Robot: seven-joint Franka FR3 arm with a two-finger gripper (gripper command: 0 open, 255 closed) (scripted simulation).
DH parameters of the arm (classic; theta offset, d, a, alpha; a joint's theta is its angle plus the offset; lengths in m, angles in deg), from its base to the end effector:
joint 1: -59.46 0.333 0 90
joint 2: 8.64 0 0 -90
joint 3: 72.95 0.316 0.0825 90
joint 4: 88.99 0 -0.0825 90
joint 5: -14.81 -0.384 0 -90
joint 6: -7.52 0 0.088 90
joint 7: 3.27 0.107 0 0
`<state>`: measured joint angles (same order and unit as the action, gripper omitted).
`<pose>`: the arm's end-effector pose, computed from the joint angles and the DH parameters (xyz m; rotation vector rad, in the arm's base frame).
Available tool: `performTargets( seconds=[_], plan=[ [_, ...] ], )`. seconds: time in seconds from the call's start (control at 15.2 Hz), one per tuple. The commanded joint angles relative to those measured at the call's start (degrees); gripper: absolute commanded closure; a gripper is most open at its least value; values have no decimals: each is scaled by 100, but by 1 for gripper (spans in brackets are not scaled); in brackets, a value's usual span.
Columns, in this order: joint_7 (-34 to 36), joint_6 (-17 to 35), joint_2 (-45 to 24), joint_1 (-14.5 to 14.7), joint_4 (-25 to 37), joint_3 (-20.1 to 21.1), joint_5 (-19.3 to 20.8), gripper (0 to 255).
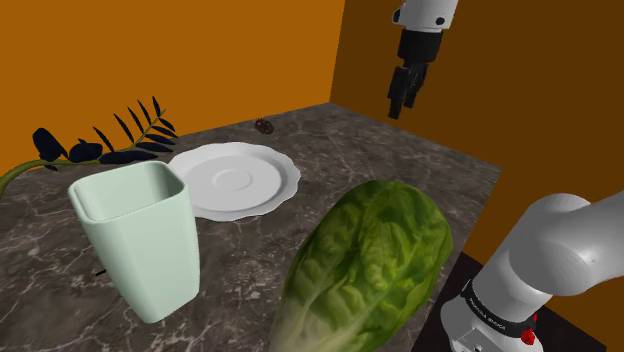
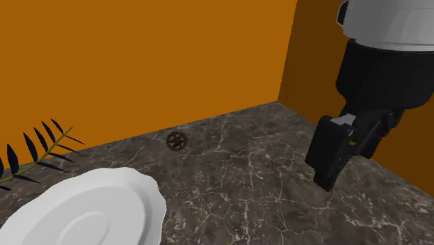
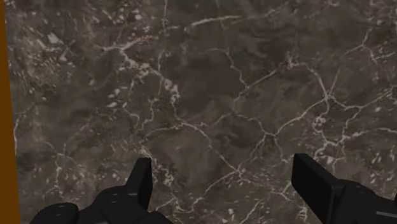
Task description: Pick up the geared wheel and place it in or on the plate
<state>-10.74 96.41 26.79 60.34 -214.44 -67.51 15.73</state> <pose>0.3517 0.0463 0.6109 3.0518 0.3408 -0.0356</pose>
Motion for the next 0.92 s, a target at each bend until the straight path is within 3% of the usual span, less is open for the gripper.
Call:
performTargets(
  seconds=[0.0, 0.86],
  plan=[
    [34, 197, -387, 50, 210, 91, -58, 0],
    [227, 828, -3012, 340, 2278, 631, -57, 0]
  ],
)
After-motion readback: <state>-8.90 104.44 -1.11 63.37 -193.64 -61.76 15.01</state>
